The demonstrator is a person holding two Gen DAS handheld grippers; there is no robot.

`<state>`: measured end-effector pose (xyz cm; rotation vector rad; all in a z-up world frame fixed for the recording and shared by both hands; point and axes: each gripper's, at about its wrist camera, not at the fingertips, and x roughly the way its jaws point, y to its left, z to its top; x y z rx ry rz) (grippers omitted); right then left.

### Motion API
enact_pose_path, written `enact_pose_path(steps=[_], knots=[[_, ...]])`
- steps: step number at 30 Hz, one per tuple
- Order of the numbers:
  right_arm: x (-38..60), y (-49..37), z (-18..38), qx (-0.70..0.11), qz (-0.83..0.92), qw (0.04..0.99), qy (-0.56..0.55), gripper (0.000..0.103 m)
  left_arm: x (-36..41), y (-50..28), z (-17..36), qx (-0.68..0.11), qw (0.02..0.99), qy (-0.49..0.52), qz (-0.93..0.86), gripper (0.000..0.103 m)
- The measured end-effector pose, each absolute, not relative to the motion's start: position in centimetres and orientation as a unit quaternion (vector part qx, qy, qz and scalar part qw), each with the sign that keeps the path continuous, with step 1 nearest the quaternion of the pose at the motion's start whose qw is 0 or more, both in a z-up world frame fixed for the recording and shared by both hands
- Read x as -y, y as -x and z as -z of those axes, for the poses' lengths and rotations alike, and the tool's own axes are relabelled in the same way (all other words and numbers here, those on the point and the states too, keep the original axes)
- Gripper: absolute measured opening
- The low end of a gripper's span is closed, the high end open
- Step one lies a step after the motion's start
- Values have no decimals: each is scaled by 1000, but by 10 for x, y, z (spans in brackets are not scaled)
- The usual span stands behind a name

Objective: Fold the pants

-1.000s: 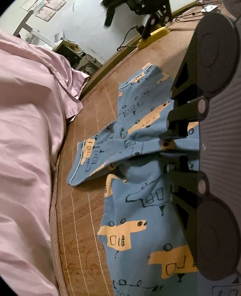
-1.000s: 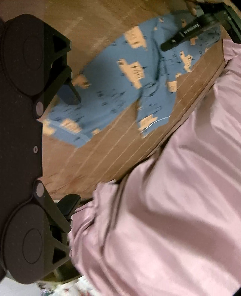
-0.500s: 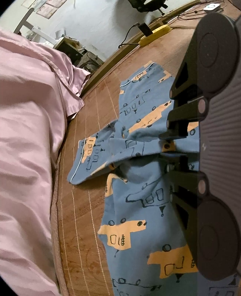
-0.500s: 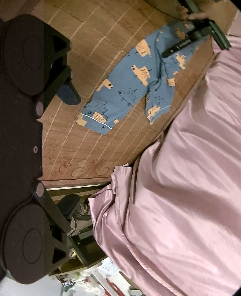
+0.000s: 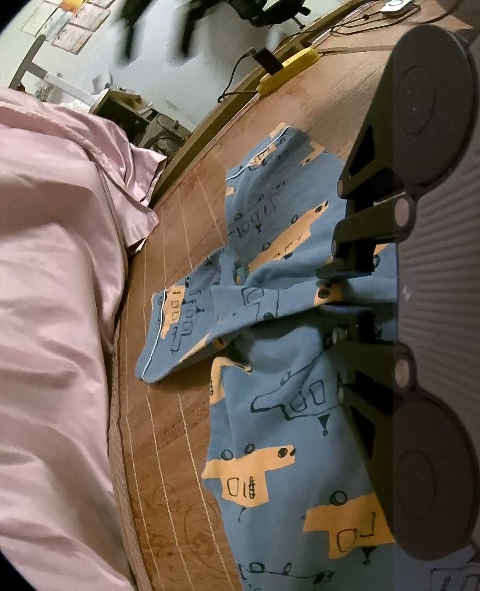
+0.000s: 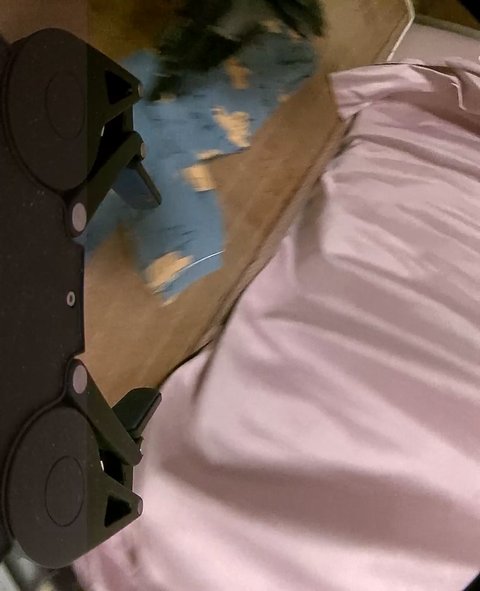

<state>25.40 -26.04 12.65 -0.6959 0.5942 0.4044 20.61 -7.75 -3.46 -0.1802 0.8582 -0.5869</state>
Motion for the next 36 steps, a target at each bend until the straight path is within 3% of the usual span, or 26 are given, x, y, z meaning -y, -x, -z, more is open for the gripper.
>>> enact_pose_path(steps=[5, 12, 20, 32, 34, 36], knots=[[204, -341, -113, -296, -231, 872, 315, 102, 73, -210, 32, -414, 856, 94, 295, 16], [153, -430, -53, -403, -229, 854, 238, 101, 64, -221, 30, -421, 851, 106, 296, 16], [137, -467, 2, -517, -169, 818, 188, 82, 50, -234, 36, -426, 843, 153, 290, 16], [137, -500, 21, -572, -105, 804, 119, 79, 58, -239, 43, -431, 834, 148, 311, 15], [137, -502, 20, -576, -103, 802, 118, 79, 61, -242, 40, -424, 838, 146, 311, 18], [138, -504, 20, -581, -104, 799, 115, 79, 62, -245, 37, -416, 842, 148, 311, 31]])
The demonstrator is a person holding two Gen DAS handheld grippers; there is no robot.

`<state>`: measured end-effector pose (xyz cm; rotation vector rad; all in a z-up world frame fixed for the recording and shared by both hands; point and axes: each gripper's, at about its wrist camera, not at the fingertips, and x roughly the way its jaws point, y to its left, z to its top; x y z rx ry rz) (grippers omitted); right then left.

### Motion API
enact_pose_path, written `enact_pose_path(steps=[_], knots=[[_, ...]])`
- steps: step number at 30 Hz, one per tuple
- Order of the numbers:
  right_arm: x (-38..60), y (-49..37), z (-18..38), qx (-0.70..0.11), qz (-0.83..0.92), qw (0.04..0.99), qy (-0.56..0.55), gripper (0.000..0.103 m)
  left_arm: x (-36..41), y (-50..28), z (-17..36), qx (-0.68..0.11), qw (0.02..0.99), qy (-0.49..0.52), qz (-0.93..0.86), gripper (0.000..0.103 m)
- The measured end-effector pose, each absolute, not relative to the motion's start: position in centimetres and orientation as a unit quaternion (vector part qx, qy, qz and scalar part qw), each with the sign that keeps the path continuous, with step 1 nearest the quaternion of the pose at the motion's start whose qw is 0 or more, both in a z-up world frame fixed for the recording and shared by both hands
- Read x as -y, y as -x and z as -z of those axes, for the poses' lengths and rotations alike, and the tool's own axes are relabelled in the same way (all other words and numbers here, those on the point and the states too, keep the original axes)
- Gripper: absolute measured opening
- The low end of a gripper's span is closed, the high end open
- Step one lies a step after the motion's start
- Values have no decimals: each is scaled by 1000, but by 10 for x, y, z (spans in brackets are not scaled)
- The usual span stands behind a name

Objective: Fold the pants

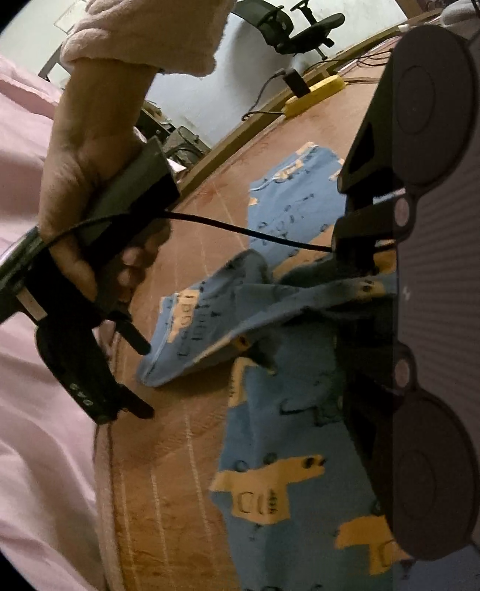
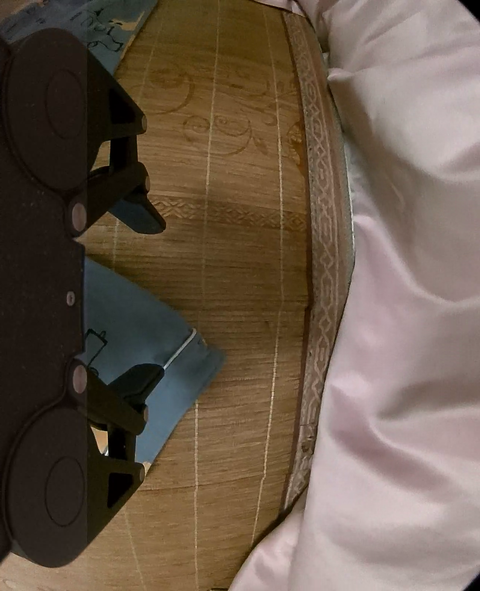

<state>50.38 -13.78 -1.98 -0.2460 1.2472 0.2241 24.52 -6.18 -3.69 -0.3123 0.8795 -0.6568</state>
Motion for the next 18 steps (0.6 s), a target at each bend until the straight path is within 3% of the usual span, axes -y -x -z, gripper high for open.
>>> enact_pose_path(steps=[4, 5, 6, 9, 13, 18], knots=[[141, -505, 21, -587, -103, 797, 98, 79, 64, -251, 35, -409, 846, 153, 305, 34], [141, -506, 22, -588, -101, 797, 95, 78, 64, -252, 36, -411, 846, 153, 304, 31], [140, -507, 24, -589, -100, 797, 94, 78, 63, -253, 36, -413, 846, 153, 302, 20], [136, -509, 26, -590, -99, 796, 97, 75, 62, -256, 38, -419, 842, 159, 300, 11], [130, -510, 31, -595, -85, 791, 118, 55, 61, -255, 37, -416, 842, 162, 304, 4], [134, -516, 36, -597, -63, 791, 118, 45, 61, -254, 37, -415, 840, 166, 308, 3]])
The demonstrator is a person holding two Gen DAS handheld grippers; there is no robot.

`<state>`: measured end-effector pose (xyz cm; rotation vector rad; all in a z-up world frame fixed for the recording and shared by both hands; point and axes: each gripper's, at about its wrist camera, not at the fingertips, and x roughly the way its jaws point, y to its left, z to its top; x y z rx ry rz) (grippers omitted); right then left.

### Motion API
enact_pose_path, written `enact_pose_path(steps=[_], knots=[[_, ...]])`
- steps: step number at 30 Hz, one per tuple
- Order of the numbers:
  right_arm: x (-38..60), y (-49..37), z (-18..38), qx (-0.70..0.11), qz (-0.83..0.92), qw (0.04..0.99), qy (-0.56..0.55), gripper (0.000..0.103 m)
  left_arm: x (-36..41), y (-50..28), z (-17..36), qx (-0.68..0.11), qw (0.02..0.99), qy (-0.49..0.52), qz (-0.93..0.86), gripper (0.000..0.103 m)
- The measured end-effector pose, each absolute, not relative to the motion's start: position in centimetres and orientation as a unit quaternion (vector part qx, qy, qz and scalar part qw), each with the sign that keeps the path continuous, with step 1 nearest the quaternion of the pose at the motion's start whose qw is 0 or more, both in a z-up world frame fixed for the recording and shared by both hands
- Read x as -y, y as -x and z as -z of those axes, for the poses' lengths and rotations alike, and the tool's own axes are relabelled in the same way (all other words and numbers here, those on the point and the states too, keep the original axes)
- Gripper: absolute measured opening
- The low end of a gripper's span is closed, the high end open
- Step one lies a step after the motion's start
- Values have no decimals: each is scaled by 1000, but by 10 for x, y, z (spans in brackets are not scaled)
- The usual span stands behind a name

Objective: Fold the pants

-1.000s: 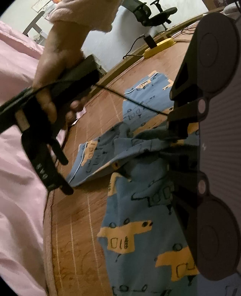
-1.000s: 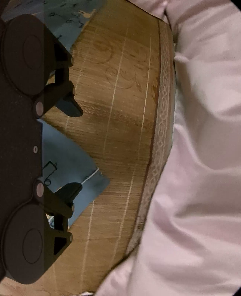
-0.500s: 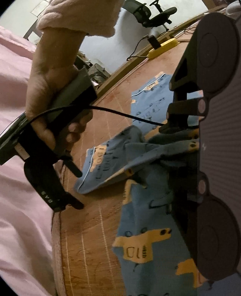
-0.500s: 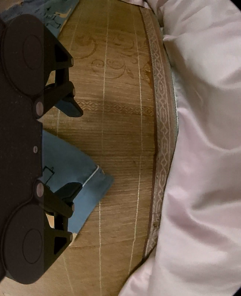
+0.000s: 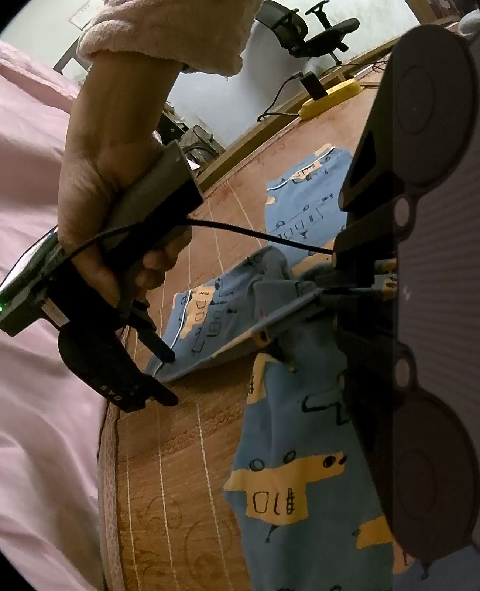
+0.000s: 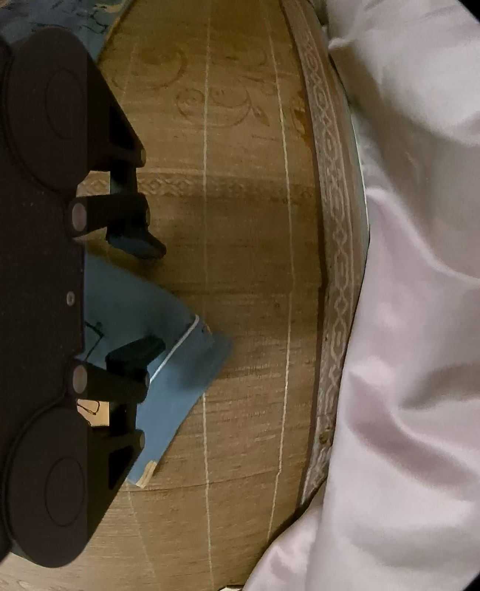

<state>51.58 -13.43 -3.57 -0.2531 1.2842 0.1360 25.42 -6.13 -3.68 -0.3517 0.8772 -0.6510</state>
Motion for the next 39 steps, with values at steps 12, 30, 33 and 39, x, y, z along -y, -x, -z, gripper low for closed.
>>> enact_pose_path(steps=[12, 30, 33, 39], knots=[[181, -495, -13, -535, -75, 841, 22, 0, 69, -248, 24, -410, 851, 136, 300, 1], [369, -222, -43, -334, 88, 923, -169, 0, 118, -183, -12, -351, 870, -30, 347, 0], [384, -197, -14, -349, 117, 907, -207, 0, 132, -167, 2, -362, 854, -79, 366, 0], [394, -172, 15, -329, 120, 899, -263, 0, 145, -148, 20, -380, 833, -118, 384, 0]])
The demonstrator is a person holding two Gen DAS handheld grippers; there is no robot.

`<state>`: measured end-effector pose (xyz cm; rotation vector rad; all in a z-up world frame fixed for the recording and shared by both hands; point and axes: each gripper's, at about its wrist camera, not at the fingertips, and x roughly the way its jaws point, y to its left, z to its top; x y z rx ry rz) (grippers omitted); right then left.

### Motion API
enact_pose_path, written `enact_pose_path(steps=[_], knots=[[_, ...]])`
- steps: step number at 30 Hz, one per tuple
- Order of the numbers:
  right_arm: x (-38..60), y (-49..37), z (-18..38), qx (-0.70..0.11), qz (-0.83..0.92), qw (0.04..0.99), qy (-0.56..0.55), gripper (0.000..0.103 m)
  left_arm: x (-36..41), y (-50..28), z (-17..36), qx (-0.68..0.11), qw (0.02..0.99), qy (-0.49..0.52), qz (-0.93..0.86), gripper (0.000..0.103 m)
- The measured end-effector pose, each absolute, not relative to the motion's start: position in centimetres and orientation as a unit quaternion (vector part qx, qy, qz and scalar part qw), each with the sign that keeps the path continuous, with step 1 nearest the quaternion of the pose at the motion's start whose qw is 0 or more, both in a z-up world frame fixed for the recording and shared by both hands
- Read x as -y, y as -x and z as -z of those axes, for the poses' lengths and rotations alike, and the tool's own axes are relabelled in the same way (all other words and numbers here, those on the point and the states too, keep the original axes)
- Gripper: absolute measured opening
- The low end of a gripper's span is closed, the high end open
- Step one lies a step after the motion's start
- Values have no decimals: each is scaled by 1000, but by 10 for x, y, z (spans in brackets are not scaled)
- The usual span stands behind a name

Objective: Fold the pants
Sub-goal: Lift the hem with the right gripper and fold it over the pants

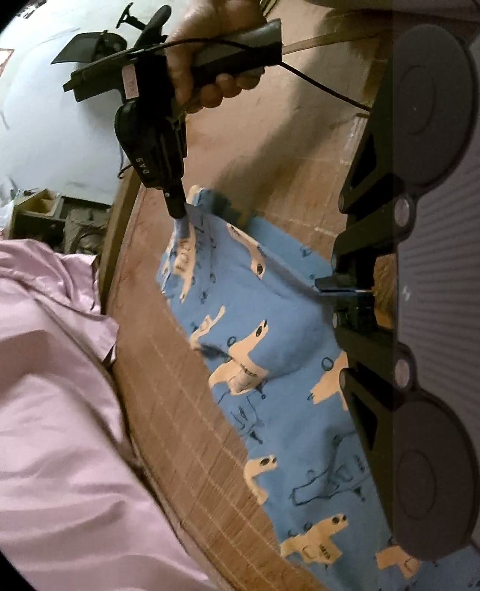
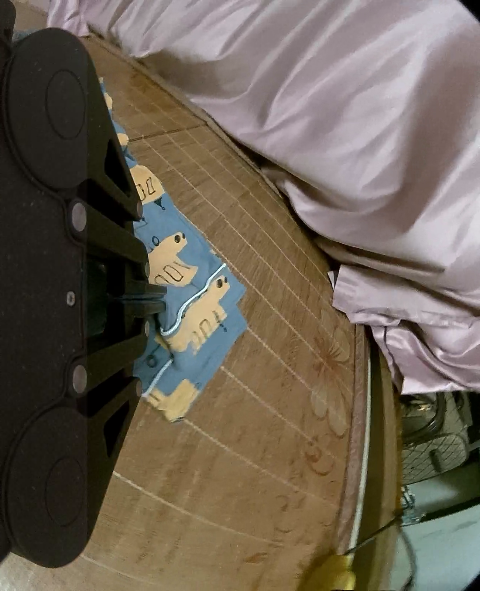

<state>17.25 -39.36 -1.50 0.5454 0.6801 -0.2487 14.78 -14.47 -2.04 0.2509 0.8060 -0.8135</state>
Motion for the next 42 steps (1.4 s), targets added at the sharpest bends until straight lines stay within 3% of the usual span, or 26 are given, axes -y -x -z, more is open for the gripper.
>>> enact_pose_path(steps=[3, 5, 8, 12, 22, 24, 25, 26, 32, 38, 42], knots=[[397, -170, 22, -335, 113, 895, -273, 8, 144, -147, 21, -383, 833, -120, 381, 0], [402, -170, 24, -331, 114, 894, -279, 23, 145, -150, 18, -386, 833, -117, 380, 0], [412, -167, 23, -323, 116, 893, -291, 36, 146, -155, 19, -392, 832, -111, 376, 0], [422, -169, 22, -316, 129, 895, -287, 42, 149, -158, 20, -396, 832, -110, 373, 0], [435, -179, 28, -330, 139, 884, -301, 42, 148, -157, 21, -399, 836, -105, 363, 0], [434, -184, 28, -329, 143, 885, -297, 29, 148, -157, 21, -399, 835, -105, 363, 0], [434, -186, 28, -331, 143, 886, -290, 10, 148, -156, 21, -399, 835, -106, 363, 0], [433, -188, 27, -332, 146, 888, -281, 8, 148, -156, 21, -398, 835, -108, 363, 0], [427, -194, 17, -301, 134, 917, -226, 5, 147, -153, 20, -397, 839, -105, 357, 0], [392, -177, -33, -170, 93, 978, -77, 5, 145, -152, 13, -385, 850, -91, 347, 0], [396, -172, -21, -242, 141, 959, -43, 5, 149, -152, 7, -376, 851, -93, 354, 0]])
